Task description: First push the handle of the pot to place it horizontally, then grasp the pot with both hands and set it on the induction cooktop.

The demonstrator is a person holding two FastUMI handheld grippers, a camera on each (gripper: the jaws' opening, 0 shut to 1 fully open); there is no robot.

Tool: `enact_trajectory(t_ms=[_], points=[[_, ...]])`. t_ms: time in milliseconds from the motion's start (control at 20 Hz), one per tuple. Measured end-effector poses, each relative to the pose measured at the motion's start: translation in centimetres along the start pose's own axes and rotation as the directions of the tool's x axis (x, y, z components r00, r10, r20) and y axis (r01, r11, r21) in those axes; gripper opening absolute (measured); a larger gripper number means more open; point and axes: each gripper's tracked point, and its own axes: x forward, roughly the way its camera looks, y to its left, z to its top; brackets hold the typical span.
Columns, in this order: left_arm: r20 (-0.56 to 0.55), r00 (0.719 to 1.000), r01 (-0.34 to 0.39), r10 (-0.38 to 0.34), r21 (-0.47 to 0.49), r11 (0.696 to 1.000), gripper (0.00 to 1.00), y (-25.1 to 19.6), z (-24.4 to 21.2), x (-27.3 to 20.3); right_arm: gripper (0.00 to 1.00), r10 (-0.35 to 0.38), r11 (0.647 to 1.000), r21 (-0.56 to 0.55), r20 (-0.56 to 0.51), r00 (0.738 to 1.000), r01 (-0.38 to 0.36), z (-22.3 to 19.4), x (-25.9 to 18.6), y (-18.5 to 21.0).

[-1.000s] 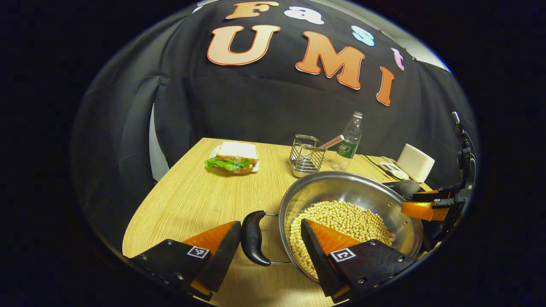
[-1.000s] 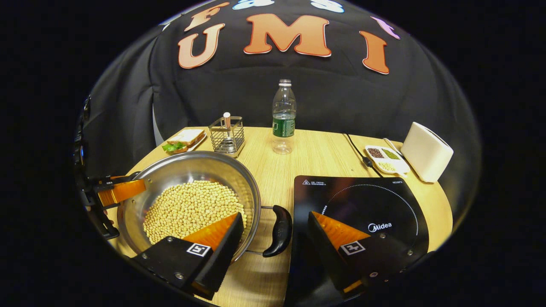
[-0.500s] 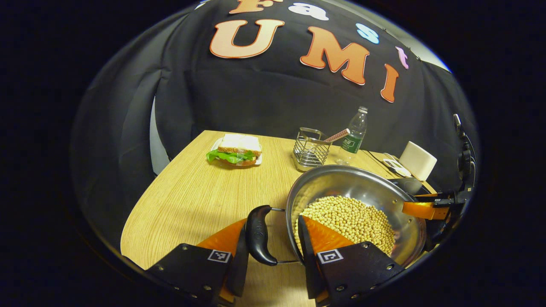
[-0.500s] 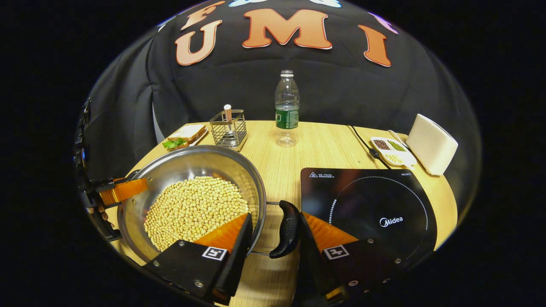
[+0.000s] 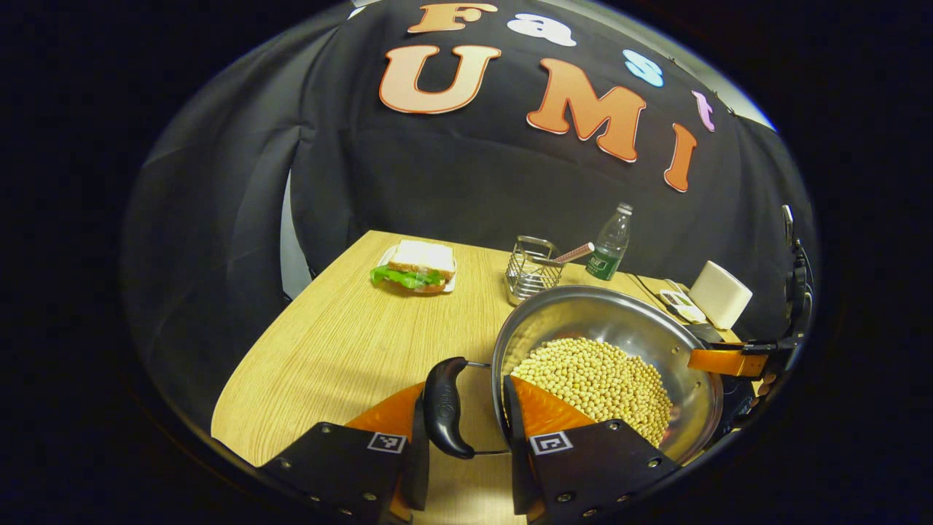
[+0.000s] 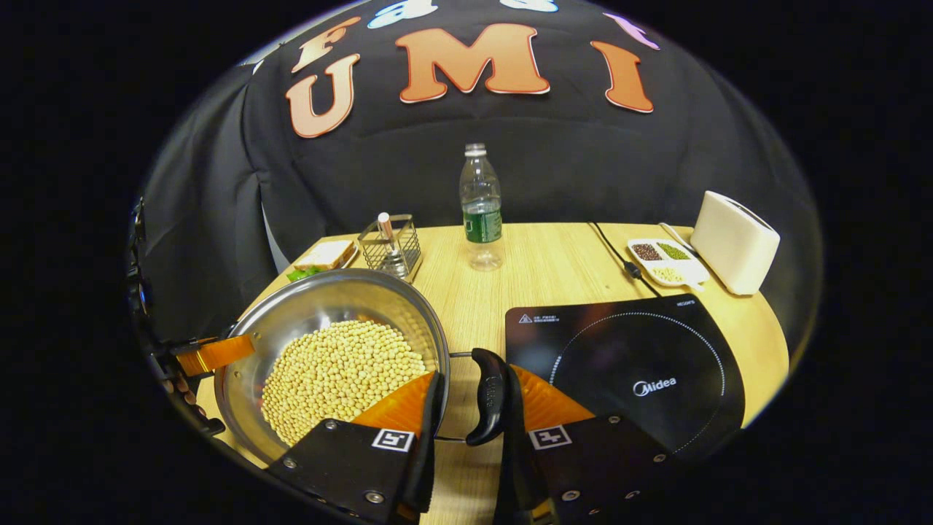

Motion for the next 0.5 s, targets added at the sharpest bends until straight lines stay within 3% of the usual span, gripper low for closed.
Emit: enact_trajectory(t_ms=[500], points=[[0.041, 0.999, 0.022, -0.023, 0.03, 0.999, 0.46, -7.9, 3.9, -2.9, 0.43, -0.025, 0.999, 0.035, 0.069, 0.997, 0.023, 3.0, -5.0, -6.1]])
